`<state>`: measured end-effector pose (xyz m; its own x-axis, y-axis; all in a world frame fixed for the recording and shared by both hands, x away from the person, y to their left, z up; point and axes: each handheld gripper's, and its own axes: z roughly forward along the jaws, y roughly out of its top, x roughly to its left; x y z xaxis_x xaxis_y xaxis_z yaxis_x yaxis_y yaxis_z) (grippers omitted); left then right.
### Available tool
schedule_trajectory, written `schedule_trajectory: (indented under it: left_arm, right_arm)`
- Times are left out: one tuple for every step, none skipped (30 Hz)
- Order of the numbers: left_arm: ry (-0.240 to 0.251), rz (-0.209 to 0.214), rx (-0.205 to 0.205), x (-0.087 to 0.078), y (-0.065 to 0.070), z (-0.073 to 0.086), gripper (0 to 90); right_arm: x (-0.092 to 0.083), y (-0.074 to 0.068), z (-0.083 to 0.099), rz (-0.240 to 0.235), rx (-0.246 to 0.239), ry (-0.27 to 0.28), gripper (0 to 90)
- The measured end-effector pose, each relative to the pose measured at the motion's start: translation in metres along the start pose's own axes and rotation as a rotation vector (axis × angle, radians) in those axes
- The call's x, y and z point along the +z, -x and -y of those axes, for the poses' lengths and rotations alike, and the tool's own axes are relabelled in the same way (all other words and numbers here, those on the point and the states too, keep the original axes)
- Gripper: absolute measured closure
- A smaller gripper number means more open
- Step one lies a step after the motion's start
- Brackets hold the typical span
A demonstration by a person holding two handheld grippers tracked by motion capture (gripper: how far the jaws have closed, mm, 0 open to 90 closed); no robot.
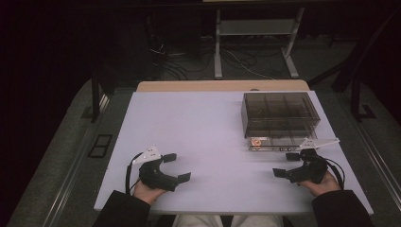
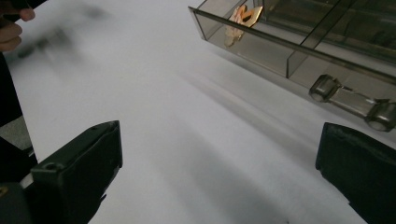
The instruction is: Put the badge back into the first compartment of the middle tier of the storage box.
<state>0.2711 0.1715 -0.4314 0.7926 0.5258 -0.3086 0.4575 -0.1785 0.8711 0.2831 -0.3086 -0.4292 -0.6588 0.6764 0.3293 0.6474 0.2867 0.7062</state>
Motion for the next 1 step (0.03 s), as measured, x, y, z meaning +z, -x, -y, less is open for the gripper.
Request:
schedule_trajectory:
  left_arm:
    - [0.002,0.0,-0.004,0.0002,0.0001,0.0,0.0]
  right_arm:
    - [0.0004,0.0,0.0004,0.0,-0.002,0.002,0.1]
